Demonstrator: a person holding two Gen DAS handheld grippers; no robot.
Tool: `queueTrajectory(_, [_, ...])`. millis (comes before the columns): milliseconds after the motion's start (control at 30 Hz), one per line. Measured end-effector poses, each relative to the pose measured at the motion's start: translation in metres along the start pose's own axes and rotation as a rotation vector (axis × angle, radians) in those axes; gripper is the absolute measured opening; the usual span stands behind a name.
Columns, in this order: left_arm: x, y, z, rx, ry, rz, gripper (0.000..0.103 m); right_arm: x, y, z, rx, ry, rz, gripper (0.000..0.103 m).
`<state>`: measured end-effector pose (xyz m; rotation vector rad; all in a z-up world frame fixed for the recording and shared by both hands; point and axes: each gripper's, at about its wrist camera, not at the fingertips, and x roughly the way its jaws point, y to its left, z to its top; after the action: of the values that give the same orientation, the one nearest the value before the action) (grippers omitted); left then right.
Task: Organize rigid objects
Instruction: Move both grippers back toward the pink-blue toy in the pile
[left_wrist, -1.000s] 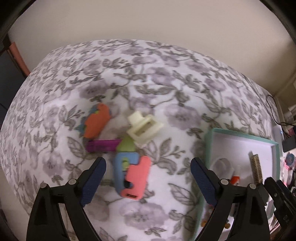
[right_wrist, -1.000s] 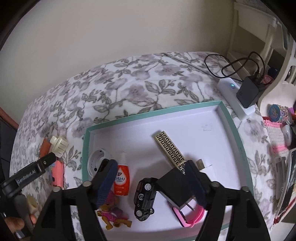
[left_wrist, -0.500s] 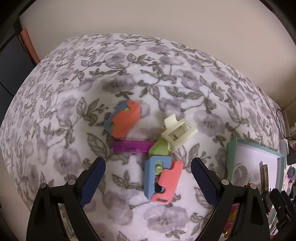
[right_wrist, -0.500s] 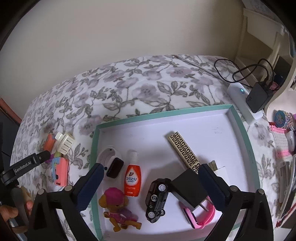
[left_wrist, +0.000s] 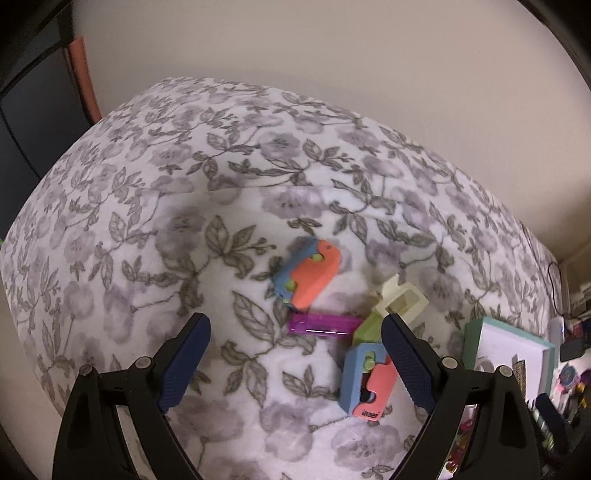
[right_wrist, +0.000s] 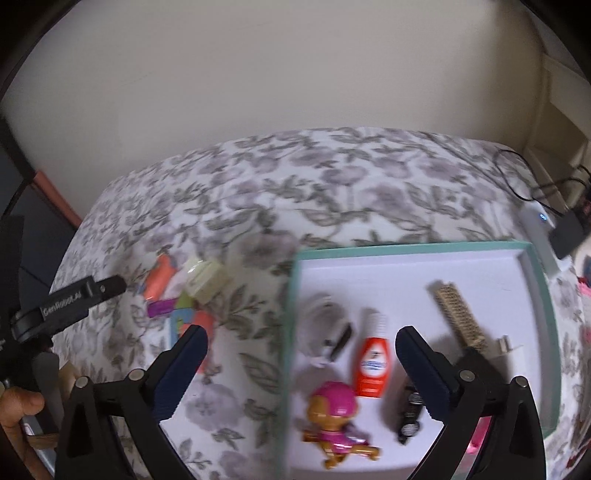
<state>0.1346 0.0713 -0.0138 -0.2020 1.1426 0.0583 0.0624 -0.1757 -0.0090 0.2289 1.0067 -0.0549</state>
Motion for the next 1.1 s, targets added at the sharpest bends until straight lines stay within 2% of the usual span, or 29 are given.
queueTrajectory(100, [0.004,0.008,0.001,-0.007,0.018,-0.003,0.094,0.008,0.021,-0.002,-0.042,0.014,0.014,0.103])
queueTrajectory(233, [0.011,0.015,0.003,0.012,0.044,0.035,0.094,0.023,0.043,-0.006,-0.082,0.044,0.03,0.103])
queueTrajectory(567, [0.043,0.029,0.005,0.002,0.138,0.047,0.094,0.071,0.075,-0.015,-0.094,0.159,0.067,0.103])
queueTrajectory(900, [0.058,0.046,0.003,-0.048,0.18,0.067,0.094,0.102,0.107,-0.017,-0.147,0.183,0.05,0.102])
queueTrajectory(1100, [0.059,0.058,0.003,-0.085,0.179,0.073,0.094,0.118,0.12,-0.021,-0.19,0.194,-0.003,0.091])
